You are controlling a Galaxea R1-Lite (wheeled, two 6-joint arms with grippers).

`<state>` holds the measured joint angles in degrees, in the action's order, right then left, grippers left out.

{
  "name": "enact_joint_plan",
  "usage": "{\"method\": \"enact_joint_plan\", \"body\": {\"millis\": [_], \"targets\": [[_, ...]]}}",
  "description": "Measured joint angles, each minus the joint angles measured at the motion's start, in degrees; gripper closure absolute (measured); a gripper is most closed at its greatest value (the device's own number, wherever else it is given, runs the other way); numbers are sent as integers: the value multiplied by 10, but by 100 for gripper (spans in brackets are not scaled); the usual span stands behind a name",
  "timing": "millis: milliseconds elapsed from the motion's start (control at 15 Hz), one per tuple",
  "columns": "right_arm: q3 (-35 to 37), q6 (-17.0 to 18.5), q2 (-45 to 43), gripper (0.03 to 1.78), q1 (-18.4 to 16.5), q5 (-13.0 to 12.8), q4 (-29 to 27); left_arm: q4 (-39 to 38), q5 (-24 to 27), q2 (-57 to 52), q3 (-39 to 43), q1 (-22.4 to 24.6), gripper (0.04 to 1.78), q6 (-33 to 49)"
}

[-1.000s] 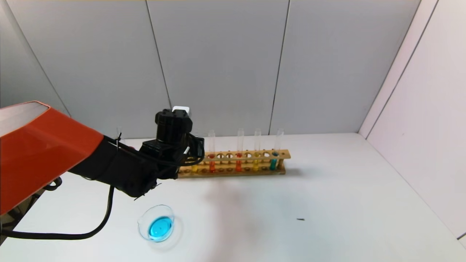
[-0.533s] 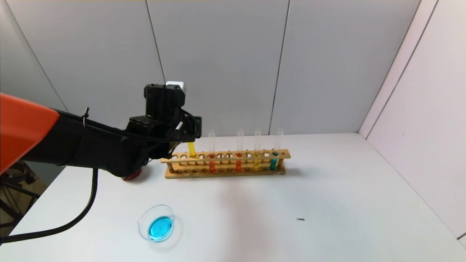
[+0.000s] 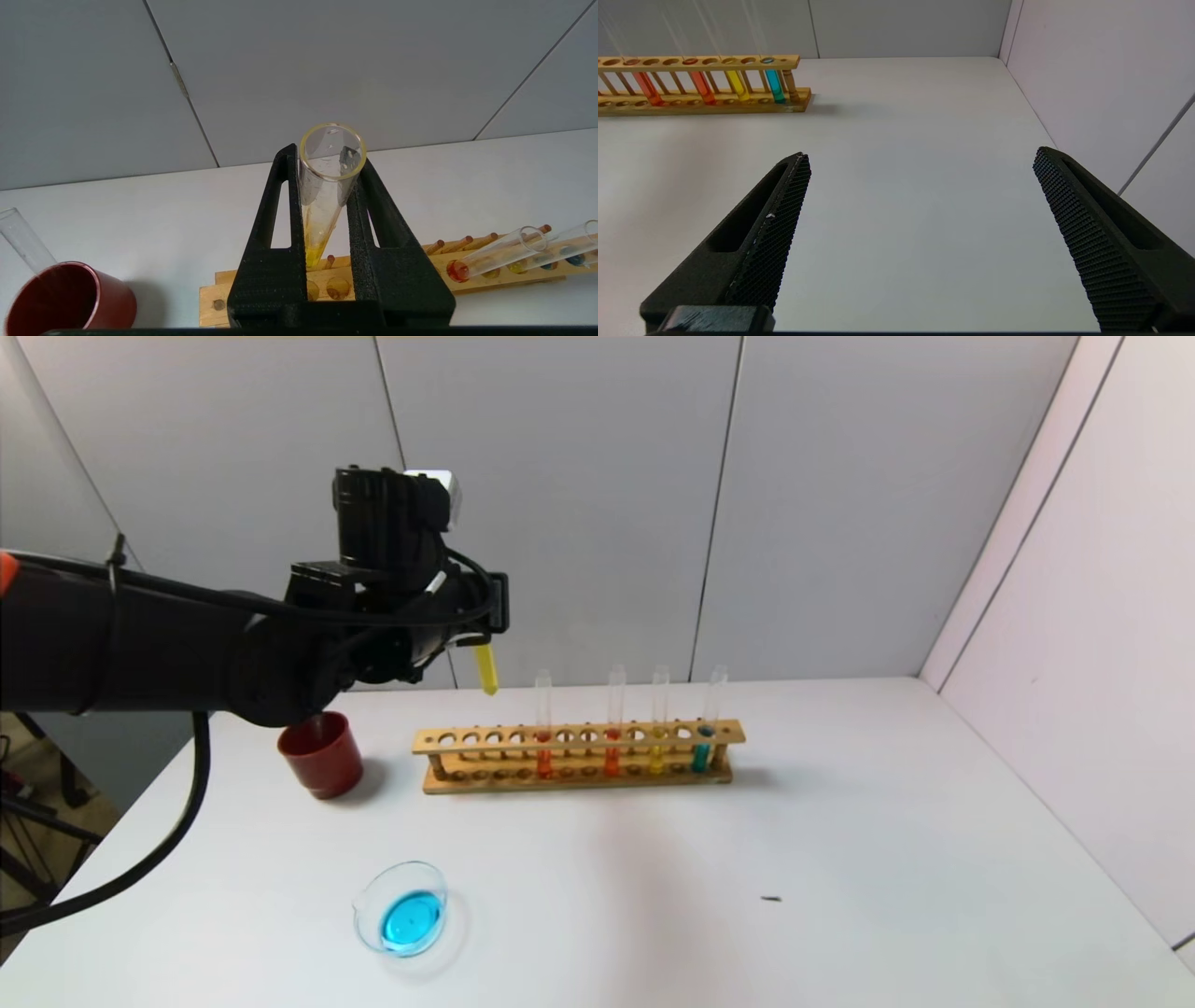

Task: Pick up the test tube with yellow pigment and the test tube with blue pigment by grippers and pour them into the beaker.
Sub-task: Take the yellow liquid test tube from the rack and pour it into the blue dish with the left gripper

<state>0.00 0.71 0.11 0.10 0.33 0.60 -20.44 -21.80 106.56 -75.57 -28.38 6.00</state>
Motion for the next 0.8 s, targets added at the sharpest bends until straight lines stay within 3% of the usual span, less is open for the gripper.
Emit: {"method": "enact_joint_plan", "body": {"millis": [400, 800], "targets": [[0, 0, 0, 7, 0, 0, 0, 187, 1, -92, 0, 0, 151, -51], [0, 0, 0, 7, 0, 0, 0, 354, 5, -184, 76, 3, 151, -118]]}}
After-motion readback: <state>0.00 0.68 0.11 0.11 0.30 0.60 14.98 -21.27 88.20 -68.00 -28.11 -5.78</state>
